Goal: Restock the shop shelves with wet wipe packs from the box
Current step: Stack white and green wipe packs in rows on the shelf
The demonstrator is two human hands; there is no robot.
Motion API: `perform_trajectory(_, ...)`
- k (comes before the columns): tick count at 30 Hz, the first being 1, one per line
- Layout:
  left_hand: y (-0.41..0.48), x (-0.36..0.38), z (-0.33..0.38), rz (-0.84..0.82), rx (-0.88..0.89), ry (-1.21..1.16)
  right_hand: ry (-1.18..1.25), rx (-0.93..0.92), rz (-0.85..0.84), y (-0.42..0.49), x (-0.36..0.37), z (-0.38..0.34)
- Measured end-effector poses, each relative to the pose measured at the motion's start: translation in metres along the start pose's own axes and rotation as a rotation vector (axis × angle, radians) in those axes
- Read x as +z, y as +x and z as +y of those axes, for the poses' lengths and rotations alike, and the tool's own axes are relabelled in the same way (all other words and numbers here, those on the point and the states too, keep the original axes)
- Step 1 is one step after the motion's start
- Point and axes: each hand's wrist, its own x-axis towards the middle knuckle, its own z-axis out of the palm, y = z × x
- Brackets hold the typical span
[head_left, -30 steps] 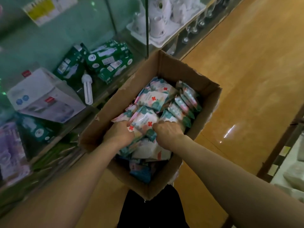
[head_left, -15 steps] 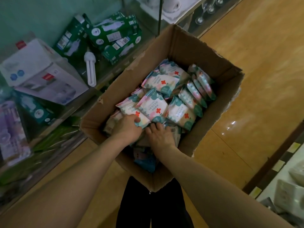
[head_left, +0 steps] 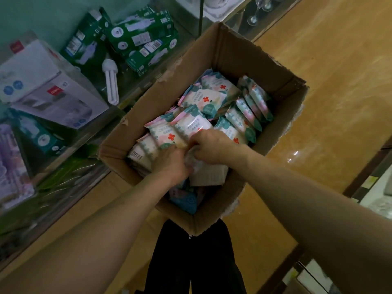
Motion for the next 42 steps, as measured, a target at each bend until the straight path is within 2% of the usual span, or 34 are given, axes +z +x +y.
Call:
perform_trajectory(3, 0.001, -0.001, -0.004, 0.021, -0.046, -0.12, 0.358, 0.085, -0.019, -0.003, -0.011, 0.012)
perform_trajectory(4, 0.001, -0.001, -0.008, 0.026, -0.072, -0.15, 0.411, 0.111, -0.024, -0.005, -0.011, 0.016)
perform_trajectory(6, 0.0, -0.005, -0.015, 0.045, -0.123, -0.161, 0.285, 0.125, -0.042, -0.008, -0.005, 0.02)
perform_trajectory(10, 0.001, -0.003, -0.026, 0.072, -0.154, -0.157, -0.186, 0.097, -0.058, -0.007, 0.029, 0.006)
perform_trajectory(13, 0.001, -0.003, -0.024, 0.107, -0.17, -0.212, -0.488, 0.146, -0.171, -0.008, 0.065, -0.005)
perform_trajectory(17, 0.002, -0.003, -0.024, 0.112, -0.175, -0.243, -0.571, 0.235, -0.182, -0.003, 0.087, -0.002)
perform_trajectory(22, 0.002, -0.002, -0.025, 0.12, -0.17, -0.295, -0.564, 0.192, -0.146, 0.001, 0.083, -0.001)
perform_trajectory(26, -0.006, -0.013, -0.025, 0.187, -0.155, -0.341, -0.33, 0.158, -0.047, -0.007, 0.062, 0.004)
perform_trajectory(31, -0.017, -0.044, -0.019, 0.32, -0.18, -0.367, 0.271, 0.287, 0.048, -0.033, 0.024, 0.008)
perform_trajectory(34, -0.026, -0.062, -0.001, 0.336, -0.114, -0.313, 0.662, 0.372, 0.171, -0.058, -0.007, 0.006)
perform_trajectory(42, -0.07, -0.102, 0.1, 0.409, 0.199, -0.211, 0.869, 0.483, 0.538, -0.15, -0.073, 0.008)
